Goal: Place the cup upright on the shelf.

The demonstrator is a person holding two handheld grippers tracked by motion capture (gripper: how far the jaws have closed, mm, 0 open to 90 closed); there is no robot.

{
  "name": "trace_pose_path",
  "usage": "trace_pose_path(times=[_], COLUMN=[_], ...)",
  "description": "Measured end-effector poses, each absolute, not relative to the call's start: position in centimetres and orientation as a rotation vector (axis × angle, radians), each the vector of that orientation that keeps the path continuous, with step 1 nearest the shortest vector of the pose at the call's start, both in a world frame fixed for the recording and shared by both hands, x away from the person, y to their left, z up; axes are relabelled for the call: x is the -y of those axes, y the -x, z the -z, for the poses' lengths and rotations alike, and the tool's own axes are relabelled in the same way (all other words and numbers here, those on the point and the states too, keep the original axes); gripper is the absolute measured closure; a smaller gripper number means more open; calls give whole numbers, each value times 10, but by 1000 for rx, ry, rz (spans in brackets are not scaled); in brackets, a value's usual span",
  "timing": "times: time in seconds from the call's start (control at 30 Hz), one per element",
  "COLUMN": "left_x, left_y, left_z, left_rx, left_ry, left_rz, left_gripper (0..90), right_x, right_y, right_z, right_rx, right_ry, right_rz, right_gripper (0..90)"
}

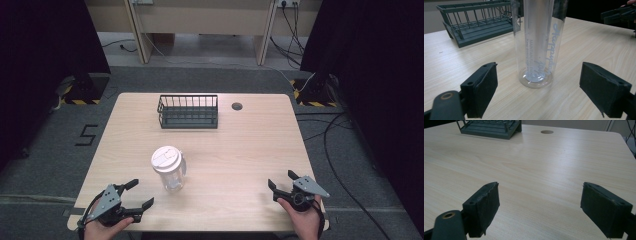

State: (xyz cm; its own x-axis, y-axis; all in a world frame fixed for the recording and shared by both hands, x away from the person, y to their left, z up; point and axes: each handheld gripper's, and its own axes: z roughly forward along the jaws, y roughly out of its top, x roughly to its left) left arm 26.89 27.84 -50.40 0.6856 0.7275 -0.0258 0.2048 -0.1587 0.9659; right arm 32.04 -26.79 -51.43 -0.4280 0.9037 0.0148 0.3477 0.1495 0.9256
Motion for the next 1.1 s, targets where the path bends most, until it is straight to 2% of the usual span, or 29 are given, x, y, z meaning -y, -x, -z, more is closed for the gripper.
trace_pose_path(times=[0.43,1.1], left_x=[-265,-246], left_y=[-279,-310], left_z=[498,498], left_rx=[-742,-746], left_ry=[-1696,-1731], left_rz=[-488,-507], left_gripper=[143,143], right_x=[268,268], right_y=[-321,-321], right_z=[514,514], right_rx=[-1864,-1867], right_ry=[-1193,-1199], right_rz=[-1258,-1265], right_gripper=[160,160])
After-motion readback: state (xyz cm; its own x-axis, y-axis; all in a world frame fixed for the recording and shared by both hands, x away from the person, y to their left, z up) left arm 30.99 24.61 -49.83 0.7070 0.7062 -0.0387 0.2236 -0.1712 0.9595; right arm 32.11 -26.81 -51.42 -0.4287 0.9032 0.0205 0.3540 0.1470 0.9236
